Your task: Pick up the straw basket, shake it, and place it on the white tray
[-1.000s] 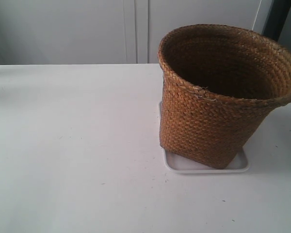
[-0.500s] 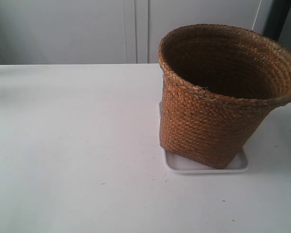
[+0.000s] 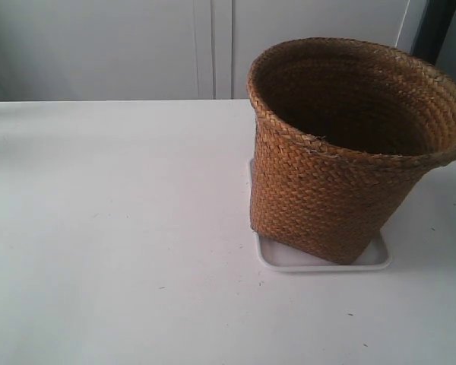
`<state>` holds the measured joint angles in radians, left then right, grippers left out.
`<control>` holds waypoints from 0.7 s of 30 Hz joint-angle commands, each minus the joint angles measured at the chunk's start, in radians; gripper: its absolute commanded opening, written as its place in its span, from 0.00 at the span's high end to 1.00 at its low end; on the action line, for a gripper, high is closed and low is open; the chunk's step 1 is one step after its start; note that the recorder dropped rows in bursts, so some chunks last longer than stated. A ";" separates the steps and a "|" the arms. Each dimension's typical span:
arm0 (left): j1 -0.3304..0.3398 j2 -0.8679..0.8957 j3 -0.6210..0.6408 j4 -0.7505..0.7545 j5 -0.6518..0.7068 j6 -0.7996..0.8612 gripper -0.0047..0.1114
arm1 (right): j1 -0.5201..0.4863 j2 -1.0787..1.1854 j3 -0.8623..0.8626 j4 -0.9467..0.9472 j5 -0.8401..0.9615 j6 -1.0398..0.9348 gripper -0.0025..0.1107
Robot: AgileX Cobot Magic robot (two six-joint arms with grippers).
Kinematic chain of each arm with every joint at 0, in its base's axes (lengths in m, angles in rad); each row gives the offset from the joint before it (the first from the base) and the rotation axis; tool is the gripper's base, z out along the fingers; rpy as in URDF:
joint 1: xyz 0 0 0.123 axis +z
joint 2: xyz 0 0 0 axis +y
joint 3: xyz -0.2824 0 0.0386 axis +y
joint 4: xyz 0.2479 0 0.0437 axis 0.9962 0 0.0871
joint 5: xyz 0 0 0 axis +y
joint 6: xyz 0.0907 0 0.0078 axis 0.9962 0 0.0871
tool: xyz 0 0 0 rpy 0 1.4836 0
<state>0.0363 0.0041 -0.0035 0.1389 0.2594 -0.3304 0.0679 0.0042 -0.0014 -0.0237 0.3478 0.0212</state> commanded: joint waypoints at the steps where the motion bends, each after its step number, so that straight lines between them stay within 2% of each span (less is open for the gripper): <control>1: -0.001 -0.004 0.003 -0.004 0.003 -0.008 0.30 | -0.007 -0.004 0.001 0.001 -0.064 0.001 0.52; 7: -0.001 -0.004 0.003 -0.004 0.003 -0.008 0.30 | -0.009 -0.004 0.001 0.005 -0.324 0.004 0.52; 13: -0.001 -0.004 0.003 -0.004 0.003 -0.008 0.30 | -0.018 -0.004 0.001 0.005 -0.084 0.007 0.52; 21: -0.001 -0.004 0.003 -0.004 0.003 -0.006 0.30 | -0.019 -0.004 0.001 0.005 -0.010 0.007 0.52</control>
<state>0.0363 0.0041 -0.0035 0.1389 0.2594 -0.3304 0.0516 0.0042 -0.0014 -0.0218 0.3221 0.0248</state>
